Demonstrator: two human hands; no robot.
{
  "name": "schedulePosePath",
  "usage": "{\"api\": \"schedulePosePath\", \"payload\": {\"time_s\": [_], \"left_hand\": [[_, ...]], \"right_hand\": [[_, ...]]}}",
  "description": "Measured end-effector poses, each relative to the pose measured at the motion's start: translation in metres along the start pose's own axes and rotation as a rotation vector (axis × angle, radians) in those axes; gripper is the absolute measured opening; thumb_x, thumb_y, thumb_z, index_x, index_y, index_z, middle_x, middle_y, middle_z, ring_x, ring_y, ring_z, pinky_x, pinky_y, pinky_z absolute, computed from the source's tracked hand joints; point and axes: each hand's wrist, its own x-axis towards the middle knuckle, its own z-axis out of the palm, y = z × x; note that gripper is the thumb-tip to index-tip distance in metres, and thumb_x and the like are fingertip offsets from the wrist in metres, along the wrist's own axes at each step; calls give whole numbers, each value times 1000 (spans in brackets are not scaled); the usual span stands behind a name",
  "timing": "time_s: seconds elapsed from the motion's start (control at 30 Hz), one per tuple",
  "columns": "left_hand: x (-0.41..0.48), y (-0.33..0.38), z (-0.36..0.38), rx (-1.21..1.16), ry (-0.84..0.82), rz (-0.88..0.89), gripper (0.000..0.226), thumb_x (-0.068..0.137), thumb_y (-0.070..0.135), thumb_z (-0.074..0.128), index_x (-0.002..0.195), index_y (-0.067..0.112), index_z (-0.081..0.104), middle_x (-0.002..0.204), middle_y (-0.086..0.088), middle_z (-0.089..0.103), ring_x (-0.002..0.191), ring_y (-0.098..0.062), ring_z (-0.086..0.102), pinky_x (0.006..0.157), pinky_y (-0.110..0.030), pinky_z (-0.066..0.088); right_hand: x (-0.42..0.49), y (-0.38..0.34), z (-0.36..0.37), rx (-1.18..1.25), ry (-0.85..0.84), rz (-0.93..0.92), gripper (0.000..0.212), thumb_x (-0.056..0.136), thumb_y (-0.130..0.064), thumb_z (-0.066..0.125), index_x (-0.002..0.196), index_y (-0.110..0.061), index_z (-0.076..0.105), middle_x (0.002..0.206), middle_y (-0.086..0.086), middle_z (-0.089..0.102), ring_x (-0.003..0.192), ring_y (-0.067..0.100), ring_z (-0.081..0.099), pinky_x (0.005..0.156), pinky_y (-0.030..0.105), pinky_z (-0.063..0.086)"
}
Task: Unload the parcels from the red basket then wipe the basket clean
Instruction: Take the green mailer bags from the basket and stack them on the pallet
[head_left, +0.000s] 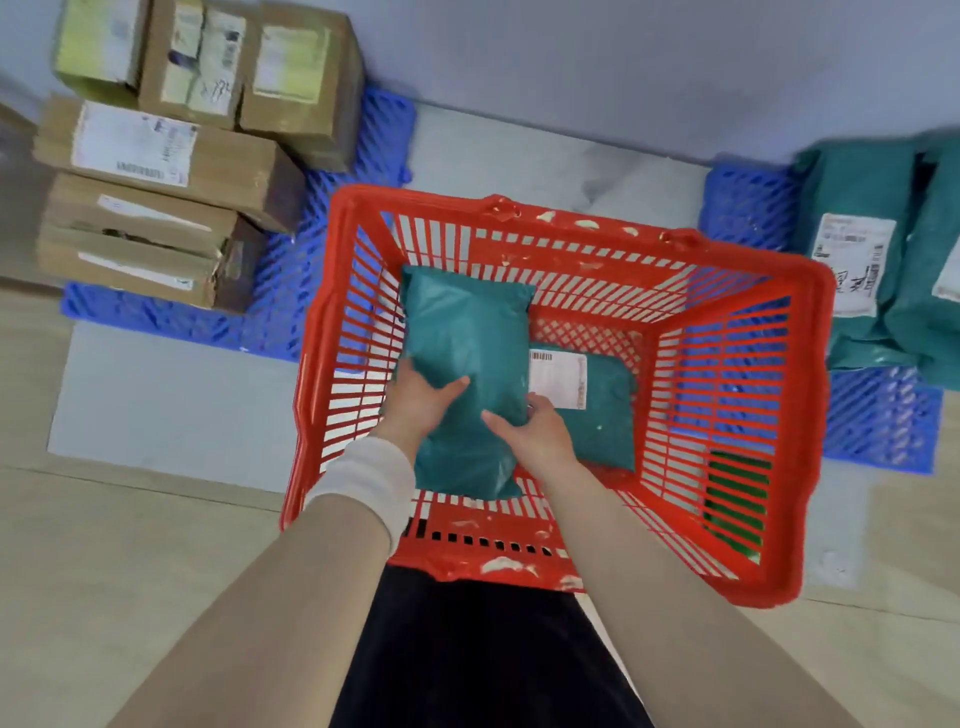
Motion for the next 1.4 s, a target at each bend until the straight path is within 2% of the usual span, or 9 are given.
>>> {"api": "schedulePosePath", "payload": {"time_s": [0.3, 0.6, 0.73, 0.8, 0.9, 1.07, 1.23, 1.33, 1.4], "left_hand": [[1, 15, 11, -29, 31, 30, 76, 77, 26, 71, 137, 3, 30, 141, -12, 42, 130, -28, 41, 109, -40, 35], [-62, 45, -10, -174, -99, 126, 52, 73, 38, 67, 113, 6, 57, 114, -14, 65, 100, -30, 64, 91, -47, 51], [-105, 55, -11, -360, -143, 151, 33, 93, 29, 49, 111, 2, 54, 100, -10, 64, 80, -20, 64, 71, -31, 53], [-120, 53, -8, -375, -116, 180, 27, 92, 31, 50, 106, 8, 54, 102, -6, 63, 86, -16, 62, 74, -26, 51], [-141, 58, 9, -364, -280, 133, 53, 82, 50, 57, 117, 9, 55, 117, -6, 63, 101, -17, 62, 82, -27, 48], [-180, 101, 76, -529, -621, 36, 49, 85, 40, 57, 120, 6, 57, 117, -9, 66, 106, -22, 64, 92, -37, 52], [-200, 157, 154, -572, -530, 41, 26, 83, 22, 64, 103, 6, 64, 109, -11, 69, 90, -21, 69, 83, -36, 56], [-207, 186, 206, -573, -391, 72, 27, 80, 19, 67, 103, 5, 64, 105, -12, 70, 86, -21, 70, 80, -37, 57], [-207, 204, 244, -541, -308, 105, 33, 78, 17, 70, 108, 4, 63, 107, -14, 69, 88, -23, 70, 82, -40, 57]], "right_hand": [[18, -12, 22, 91, 74, 33, 59, 78, -37, 70, 124, -5, 49, 124, 10, 59, 112, 26, 58, 96, 37, 48], [-33, -35, -42, 98, 50, 6, 39, 83, -29, 66, 109, -1, 64, 110, 16, 68, 97, 30, 66, 91, 42, 52], [-68, -24, -79, 443, -59, 52, 30, 88, -14, 61, 109, 8, 62, 74, 9, 74, 59, 16, 69, 65, 27, 58], [-84, -13, -100, 607, -177, 76, 19, 91, -11, 54, 97, 4, 64, 61, 3, 73, 54, 12, 69, 56, 22, 58], [-105, 8, -132, 795, -329, 69, 21, 88, -12, 52, 82, -5, 71, 71, 5, 75, 64, 14, 72, 58, 25, 59], [-122, 40, -188, 934, -409, 63, 34, 93, -15, 45, 80, -7, 76, 87, 8, 75, 77, 17, 73, 66, 29, 60], [-105, 66, -277, 646, -353, 45, 24, 94, -21, 49, 101, -3, 63, 106, 14, 66, 93, 24, 62, 95, 38, 50], [-88, 79, -346, 589, -248, -23, 36, 93, -39, 48, 110, -11, 62, 100, 4, 67, 76, 12, 65, 62, 22, 55], [-80, 90, -388, 659, -216, -88, 50, 86, -52, 47, 117, -16, 61, 101, 0, 69, 76, 9, 67, 63, 20, 52]]}}
